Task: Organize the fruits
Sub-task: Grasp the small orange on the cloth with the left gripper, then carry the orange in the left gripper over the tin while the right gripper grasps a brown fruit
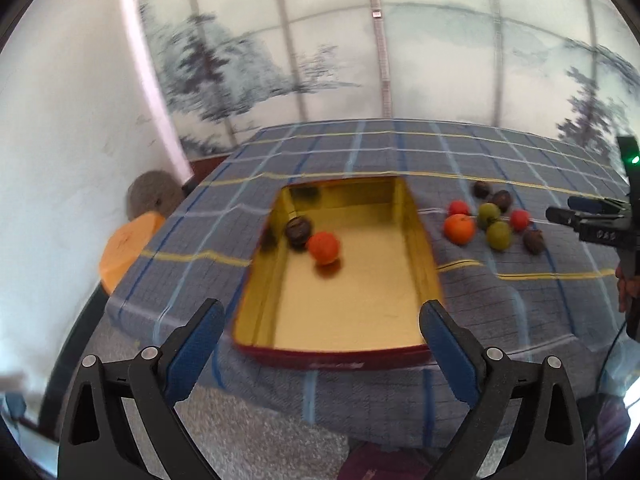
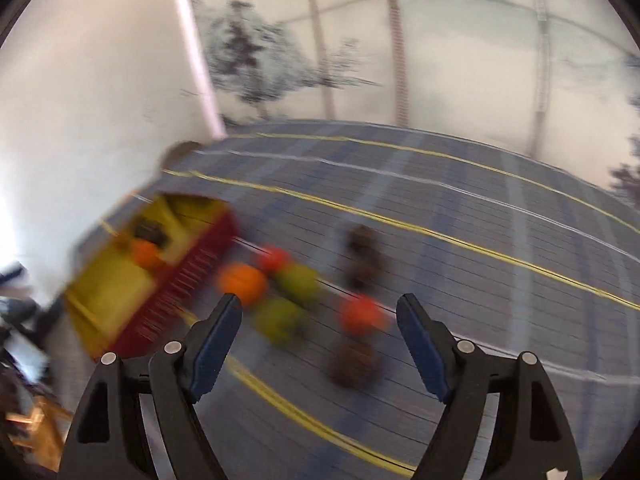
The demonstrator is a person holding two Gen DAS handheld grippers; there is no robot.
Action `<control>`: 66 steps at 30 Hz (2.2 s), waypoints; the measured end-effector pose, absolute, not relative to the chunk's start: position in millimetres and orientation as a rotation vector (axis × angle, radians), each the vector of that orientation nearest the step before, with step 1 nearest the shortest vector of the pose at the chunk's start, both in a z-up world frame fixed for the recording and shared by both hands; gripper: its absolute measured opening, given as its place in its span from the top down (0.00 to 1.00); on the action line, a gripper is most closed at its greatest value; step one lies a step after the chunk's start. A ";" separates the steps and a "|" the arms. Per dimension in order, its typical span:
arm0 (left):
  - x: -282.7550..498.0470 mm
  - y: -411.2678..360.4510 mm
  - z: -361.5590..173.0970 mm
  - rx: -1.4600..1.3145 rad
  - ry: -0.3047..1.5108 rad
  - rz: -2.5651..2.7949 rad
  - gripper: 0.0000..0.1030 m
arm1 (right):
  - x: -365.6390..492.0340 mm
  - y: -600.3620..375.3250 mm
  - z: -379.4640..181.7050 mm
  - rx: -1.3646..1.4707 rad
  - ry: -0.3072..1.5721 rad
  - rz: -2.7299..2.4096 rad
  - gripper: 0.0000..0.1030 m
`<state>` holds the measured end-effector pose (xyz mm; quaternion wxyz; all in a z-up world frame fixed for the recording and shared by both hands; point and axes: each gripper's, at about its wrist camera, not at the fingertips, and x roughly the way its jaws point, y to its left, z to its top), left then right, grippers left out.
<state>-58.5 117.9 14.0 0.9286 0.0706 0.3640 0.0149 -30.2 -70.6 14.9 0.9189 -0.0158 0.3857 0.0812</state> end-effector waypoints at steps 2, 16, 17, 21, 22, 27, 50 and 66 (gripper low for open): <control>-49.9 101.0 19.0 0.191 0.752 -0.065 0.05 | -41.2 -106.7 4.5 -0.004 0.820 0.095 0.25; 72.2 -7.1 8.9 0.449 0.919 -0.566 0.33 | -63.3 -178.8 -21.0 0.152 0.817 0.052 0.18; 85.5 -12.8 -0.2 0.460 0.969 -0.585 0.48 | -64.3 -178.9 -20.9 0.154 0.813 0.057 0.16; 114.2 -21.4 -27.9 0.516 1.040 -0.582 0.54 | -67.2 -181.5 -20.6 0.177 0.804 0.071 0.14; 121.3 -22.4 -33.4 0.521 1.053 -0.589 0.54 | -67.4 -182.7 -20.7 0.186 0.803 0.075 0.14; 143.4 -22.4 -53.4 0.493 1.130 -0.623 0.54 | -66.6 -184.8 -22.8 0.208 0.812 0.084 0.14; 12.3 33.1 -3.7 0.052 0.963 -0.256 0.61 | -56.3 -134.3 -24.3 0.159 0.859 0.213 0.18; -6.4 51.4 4.1 0.069 0.914 -0.165 0.61 | -8.8 -54.8 -38.9 -0.066 0.915 0.300 0.47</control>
